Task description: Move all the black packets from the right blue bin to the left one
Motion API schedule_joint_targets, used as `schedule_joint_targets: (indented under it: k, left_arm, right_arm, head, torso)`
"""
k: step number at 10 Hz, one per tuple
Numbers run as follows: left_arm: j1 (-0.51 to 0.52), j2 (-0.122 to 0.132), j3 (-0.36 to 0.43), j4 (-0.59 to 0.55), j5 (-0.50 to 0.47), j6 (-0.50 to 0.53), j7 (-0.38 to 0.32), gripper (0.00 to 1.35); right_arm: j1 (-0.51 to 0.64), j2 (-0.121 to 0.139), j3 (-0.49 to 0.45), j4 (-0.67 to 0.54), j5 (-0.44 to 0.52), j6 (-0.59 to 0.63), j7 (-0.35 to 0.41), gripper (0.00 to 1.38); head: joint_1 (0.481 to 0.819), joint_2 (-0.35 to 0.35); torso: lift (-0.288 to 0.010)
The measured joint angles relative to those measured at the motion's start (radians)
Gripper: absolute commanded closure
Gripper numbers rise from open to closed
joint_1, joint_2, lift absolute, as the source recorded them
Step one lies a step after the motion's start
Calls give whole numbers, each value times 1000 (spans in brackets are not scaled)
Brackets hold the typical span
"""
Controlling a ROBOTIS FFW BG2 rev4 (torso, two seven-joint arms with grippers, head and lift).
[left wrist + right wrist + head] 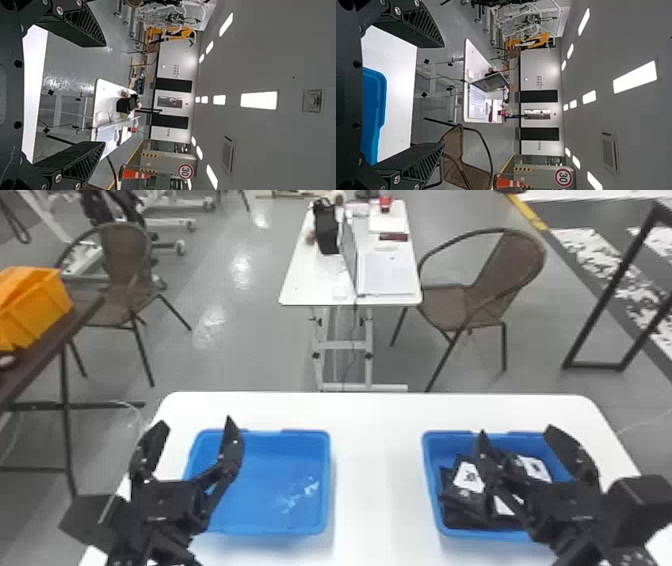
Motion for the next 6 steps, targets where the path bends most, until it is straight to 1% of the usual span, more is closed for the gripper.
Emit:
schedule_joint_targets:
  k: [2, 6]
  left_arm:
    - [-1, 0, -3, 10, 5, -19, 0, 151]
    - [-1, 0, -5, 12, 15, -15, 0, 153]
  right_arm:
    - [0, 3, 0, 3, -2, -3, -7, 140]
    - [2, 6, 0, 5, -2, -9, -7, 140]
  head:
    - [695, 57]
    - [695, 57]
  torso:
    - [0]
    - [0]
